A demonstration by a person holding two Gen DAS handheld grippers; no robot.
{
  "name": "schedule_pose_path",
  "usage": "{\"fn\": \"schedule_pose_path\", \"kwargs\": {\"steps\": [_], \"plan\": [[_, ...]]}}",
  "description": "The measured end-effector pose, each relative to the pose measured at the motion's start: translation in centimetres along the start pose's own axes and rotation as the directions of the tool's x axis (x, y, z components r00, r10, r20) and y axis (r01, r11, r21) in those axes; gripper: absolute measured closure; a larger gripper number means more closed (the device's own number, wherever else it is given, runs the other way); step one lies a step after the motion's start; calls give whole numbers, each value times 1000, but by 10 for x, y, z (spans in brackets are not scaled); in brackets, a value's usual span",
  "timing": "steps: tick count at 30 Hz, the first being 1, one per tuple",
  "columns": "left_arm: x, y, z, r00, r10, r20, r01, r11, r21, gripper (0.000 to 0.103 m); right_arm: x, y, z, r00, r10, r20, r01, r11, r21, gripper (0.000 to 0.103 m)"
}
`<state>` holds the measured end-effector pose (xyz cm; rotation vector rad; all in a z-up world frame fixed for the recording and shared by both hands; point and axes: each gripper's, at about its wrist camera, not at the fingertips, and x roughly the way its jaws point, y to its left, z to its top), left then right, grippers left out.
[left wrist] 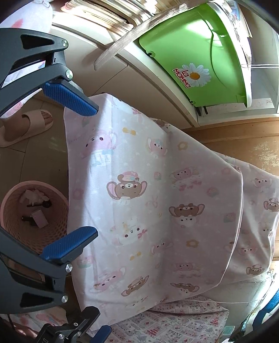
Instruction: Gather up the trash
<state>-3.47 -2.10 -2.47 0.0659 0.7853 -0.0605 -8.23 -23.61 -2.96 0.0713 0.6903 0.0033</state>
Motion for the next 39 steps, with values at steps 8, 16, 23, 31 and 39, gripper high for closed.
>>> {"fn": "schedule_pose_path", "kwargs": {"steps": [8, 16, 23, 31, 39], "plan": [[0, -2, -3, 1000, 9, 0, -9, 1000, 15, 1, -1, -1, 0, 1000, -8, -2, 8, 1000, 0, 13], [0, -5, -4, 1000, 15, 7, -15, 999, 30, 1, -1, -1, 1, 1000, -20, 0, 20, 1000, -5, 13], [-2, -5, -5, 1000, 18, 19, -19, 999, 36, 1, 0, -7, 2, 1000, -28, -2, 28, 999, 21, 13], [-4, -6, -5, 999, 27, 26, -28, 999, 41, 1, -1, -9, 3, 1000, -32, 0, 32, 999, 24, 13], [-1, -8, -5, 1000, 25, 18, -25, 999, 45, 1, 0, -11, 3, 1000, -28, -6, 28, 999, 32, 13]]}}
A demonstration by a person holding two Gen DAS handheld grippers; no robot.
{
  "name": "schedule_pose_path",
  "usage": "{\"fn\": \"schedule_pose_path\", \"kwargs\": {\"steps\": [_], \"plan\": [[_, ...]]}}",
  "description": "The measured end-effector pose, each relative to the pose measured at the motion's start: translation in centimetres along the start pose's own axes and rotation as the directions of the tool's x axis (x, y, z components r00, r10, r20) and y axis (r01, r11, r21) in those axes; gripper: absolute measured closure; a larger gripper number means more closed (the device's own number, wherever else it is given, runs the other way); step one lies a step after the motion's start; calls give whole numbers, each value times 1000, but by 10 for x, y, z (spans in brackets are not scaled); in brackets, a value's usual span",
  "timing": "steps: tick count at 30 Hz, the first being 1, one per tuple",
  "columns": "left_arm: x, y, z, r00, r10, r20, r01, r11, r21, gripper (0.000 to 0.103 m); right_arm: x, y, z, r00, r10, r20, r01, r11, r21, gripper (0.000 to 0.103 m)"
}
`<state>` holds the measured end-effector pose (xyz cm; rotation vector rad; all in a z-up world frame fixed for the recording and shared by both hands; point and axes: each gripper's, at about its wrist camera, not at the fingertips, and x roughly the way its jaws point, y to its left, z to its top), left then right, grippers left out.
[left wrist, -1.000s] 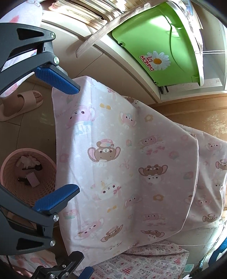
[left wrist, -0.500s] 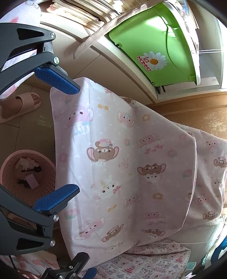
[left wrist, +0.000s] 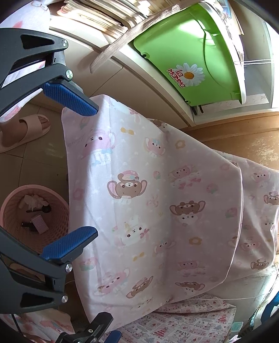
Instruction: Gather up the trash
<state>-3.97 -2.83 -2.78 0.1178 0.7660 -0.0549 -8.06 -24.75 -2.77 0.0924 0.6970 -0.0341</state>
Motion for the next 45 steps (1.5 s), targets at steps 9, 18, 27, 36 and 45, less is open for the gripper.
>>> {"fn": "schedule_pose_path", "kwargs": {"steps": [9, 18, 27, 36, 45], "plan": [[-1, -1, 0, 1000, 4, 8, -4, 1000, 4, 1, 2, -1, 0, 1000, -7, -8, 7, 1000, 5, 13], [1, 5, 2, 1000, -1, 0, 1, 1000, -25, 1, 2, -2, 0, 1000, -9, -6, 9, 1000, 4, 13], [1, 2, 1, 1000, -4, 0, 4, 1000, -7, 1, 2, -3, 1, 1000, -7, -6, 7, 1000, 6, 13], [3, 0, 0, 1000, -11, -4, 11, 1000, -7, 1, 1, -2, 2, 1000, -8, -8, 8, 1000, 3, 13], [3, 0, 1, 1000, -5, -3, 5, 1000, -8, 1, 1, -4, 2, 1000, -16, -6, 16, 1000, 13, 13]]}}
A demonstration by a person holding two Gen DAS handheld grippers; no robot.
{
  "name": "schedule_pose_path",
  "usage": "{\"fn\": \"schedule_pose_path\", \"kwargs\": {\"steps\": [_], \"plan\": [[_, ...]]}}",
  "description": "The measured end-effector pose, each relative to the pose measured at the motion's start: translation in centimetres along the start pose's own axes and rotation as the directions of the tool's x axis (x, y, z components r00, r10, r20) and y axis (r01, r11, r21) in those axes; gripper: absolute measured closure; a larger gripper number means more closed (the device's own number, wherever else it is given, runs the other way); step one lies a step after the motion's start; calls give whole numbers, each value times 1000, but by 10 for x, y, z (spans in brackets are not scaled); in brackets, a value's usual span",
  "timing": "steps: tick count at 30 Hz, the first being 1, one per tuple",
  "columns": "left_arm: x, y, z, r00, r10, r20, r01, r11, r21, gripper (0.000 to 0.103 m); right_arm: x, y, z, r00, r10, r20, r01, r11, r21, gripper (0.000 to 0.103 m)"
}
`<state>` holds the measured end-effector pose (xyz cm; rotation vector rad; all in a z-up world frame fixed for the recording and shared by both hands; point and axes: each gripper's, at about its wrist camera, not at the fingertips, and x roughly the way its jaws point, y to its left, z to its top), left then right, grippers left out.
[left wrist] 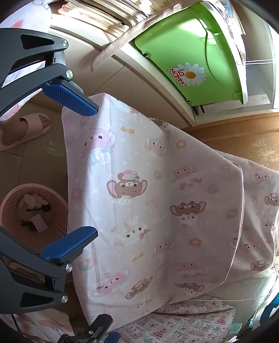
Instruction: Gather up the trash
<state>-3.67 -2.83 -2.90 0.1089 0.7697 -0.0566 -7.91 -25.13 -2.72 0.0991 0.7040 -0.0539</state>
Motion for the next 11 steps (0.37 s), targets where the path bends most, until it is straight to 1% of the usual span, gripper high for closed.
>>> {"fn": "schedule_pose_path", "kwargs": {"steps": [11], "plan": [[-1, -3, 2, 1000, -5, 4, 5, 1000, -4, 1, 2, -1, 2, 1000, 5, -1, -5, 1000, 3, 13]]}}
